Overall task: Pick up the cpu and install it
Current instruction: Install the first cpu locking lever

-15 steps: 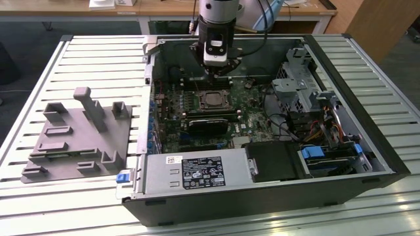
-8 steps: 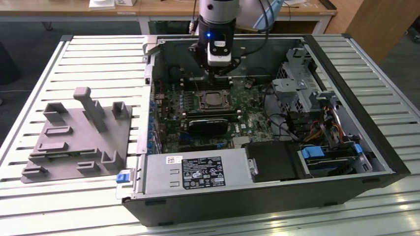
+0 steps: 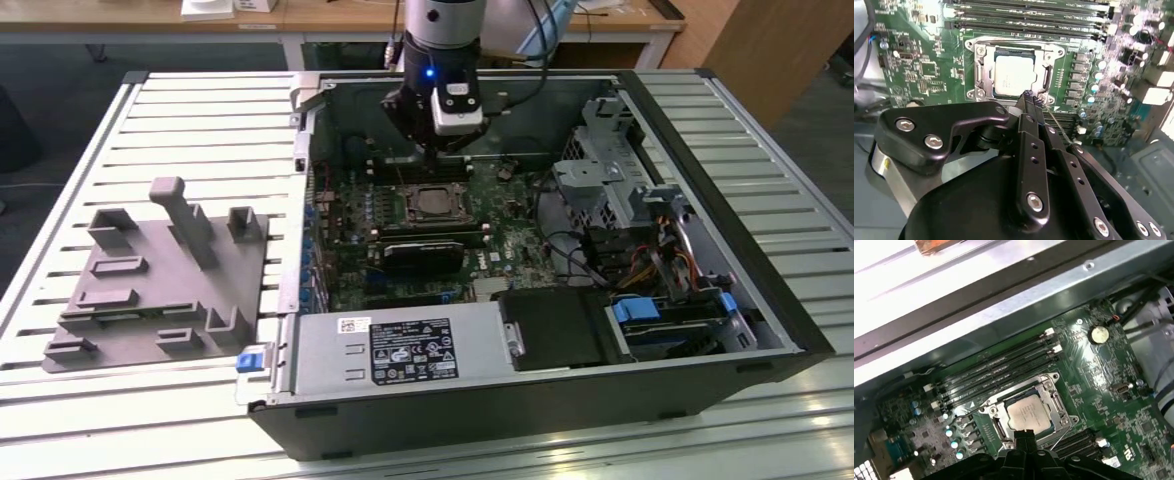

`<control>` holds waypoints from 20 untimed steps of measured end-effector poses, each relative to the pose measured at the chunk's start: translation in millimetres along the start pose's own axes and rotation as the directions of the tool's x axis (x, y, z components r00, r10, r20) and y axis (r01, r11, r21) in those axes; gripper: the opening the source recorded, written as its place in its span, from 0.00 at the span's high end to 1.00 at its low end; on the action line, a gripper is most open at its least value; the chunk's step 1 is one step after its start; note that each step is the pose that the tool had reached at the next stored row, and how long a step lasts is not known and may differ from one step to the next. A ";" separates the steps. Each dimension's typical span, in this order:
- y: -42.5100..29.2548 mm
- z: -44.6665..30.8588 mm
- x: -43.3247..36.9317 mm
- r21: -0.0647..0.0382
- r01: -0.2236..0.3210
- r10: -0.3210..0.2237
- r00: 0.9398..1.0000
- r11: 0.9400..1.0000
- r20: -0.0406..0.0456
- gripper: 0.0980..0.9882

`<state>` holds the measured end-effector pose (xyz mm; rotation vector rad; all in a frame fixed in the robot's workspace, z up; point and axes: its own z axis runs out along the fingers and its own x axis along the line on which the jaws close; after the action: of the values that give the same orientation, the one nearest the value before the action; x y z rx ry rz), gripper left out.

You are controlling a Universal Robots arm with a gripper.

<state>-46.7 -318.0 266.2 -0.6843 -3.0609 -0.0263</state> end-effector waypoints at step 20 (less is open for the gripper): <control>0.0 0.1 0.0 0.002 0.262 -0.262 0.965 0.965 -0.004 0.99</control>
<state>-46.7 -318.0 266.0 -0.2742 -3.1223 -0.0250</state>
